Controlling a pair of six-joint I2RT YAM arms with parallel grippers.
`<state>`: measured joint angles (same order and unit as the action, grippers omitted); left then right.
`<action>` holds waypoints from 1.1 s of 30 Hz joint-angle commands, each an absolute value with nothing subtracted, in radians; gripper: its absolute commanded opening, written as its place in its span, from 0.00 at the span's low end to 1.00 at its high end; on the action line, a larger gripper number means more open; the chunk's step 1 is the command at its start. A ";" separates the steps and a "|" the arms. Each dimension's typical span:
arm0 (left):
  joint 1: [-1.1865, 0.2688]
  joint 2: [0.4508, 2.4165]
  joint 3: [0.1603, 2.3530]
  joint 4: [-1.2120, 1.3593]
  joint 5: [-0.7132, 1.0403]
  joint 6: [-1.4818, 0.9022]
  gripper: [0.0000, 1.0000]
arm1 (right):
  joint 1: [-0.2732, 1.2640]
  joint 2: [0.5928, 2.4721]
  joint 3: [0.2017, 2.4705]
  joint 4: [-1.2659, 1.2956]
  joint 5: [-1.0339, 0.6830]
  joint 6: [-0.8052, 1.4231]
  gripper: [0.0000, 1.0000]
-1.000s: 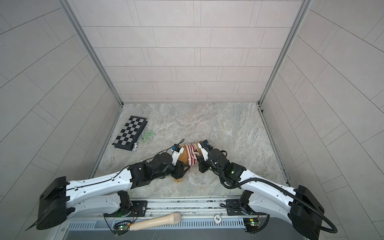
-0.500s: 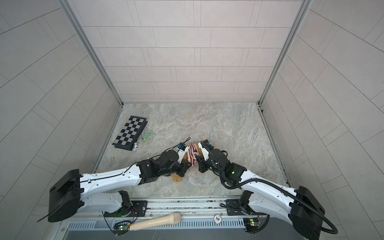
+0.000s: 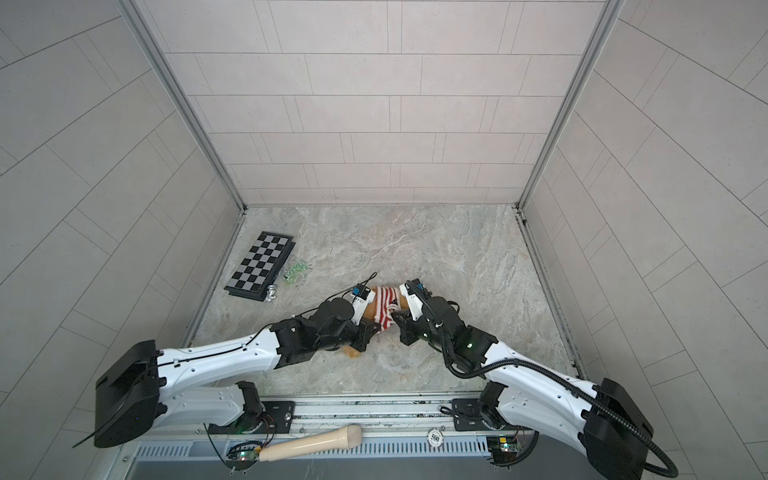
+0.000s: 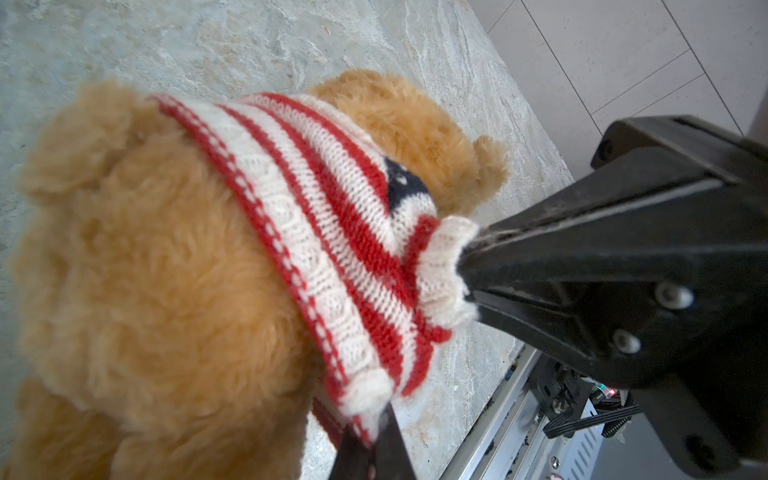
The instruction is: Dress the teddy bear
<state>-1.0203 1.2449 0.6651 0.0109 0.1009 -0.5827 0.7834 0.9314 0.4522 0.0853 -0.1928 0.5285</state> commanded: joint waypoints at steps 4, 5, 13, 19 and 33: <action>-1.012 1.236 0.634 0.001 0.097 -0.571 0.36 | 0.775 0.925 0.443 0.147 -0.175 0.549 0.00; -1.012 1.241 0.640 0.006 0.099 -0.571 0.37 | 0.775 0.929 0.443 0.150 -0.179 0.549 0.00; -1.013 1.283 0.625 0.039 0.114 -0.576 0.15 | 0.775 0.908 0.437 0.133 -0.160 0.555 0.00; -1.013 1.253 0.599 0.031 0.090 -0.579 0.12 | 0.775 0.905 0.444 0.133 -0.163 0.561 0.00; -1.017 1.272 0.593 0.052 0.079 -0.569 0.24 | 0.775 0.885 0.445 0.141 -0.167 0.577 0.00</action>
<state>-1.0168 1.2682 0.6090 0.0418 0.0994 -0.5789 0.7776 0.9161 0.4389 0.1013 -0.1791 0.5594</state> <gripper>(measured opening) 0.247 0.052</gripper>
